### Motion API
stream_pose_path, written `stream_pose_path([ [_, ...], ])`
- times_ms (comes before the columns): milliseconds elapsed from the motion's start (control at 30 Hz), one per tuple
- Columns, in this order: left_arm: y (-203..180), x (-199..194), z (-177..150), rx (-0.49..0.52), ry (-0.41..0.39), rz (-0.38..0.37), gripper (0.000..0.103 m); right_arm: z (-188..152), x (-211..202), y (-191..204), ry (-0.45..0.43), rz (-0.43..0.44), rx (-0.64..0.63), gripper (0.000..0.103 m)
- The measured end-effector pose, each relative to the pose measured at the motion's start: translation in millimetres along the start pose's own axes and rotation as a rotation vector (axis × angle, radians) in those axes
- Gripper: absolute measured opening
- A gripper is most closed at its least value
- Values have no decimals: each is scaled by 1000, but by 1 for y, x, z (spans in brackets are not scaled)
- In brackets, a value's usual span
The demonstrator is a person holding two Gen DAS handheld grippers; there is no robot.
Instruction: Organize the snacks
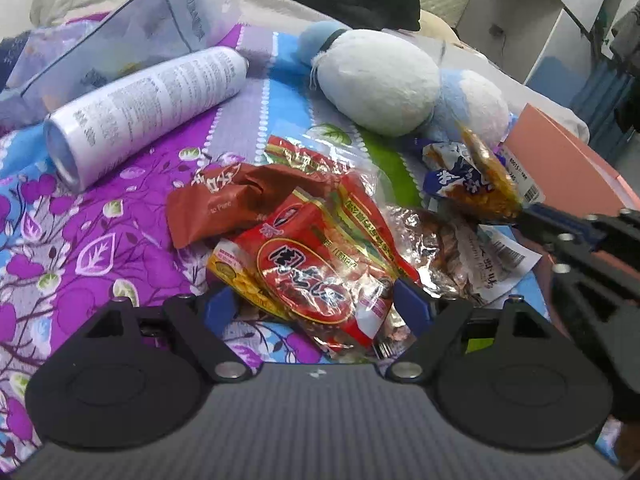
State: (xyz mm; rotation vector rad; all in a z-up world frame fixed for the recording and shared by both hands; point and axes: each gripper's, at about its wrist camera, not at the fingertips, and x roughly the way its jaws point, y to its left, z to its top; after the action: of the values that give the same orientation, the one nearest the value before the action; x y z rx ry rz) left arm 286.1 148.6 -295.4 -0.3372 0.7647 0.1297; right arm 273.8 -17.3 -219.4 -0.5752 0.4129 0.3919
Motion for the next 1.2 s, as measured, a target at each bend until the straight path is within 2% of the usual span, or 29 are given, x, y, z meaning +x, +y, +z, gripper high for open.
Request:
stream_pose_path([
  [33, -1, 0, 0, 8, -1, 9, 81, 0, -2, -3, -1, -1, 2, 7],
  [100, -3, 0, -1, 30, -7, 28, 65, -1, -6, -8, -3, -1, 12, 7],
  [133, -2, -2, -1, 29, -8, 36, 60, -2, -8, -9, -3, 3, 18, 7],
  [200, 5, -6, -1, -1, -5, 33, 40, -2, -14, -11, -8, 9, 21, 7],
  [267, 14, -10, -1, -49, 3, 16, 29, -3, -18, -10, -11, 15, 23, 7],
  [400, 26, -26, -7, -151, 14, -33, 21, -7, -32, -9, -7, 42, 40, 7],
  [833, 27, -88, -50, -261, 71, -88, 16, -34, -88, 11, 31, 136, 9, 4],
  [1200, 8, -134, -85, -265, 138, -116, 16, -80, -159, 26, 117, 205, -46, 4],
])
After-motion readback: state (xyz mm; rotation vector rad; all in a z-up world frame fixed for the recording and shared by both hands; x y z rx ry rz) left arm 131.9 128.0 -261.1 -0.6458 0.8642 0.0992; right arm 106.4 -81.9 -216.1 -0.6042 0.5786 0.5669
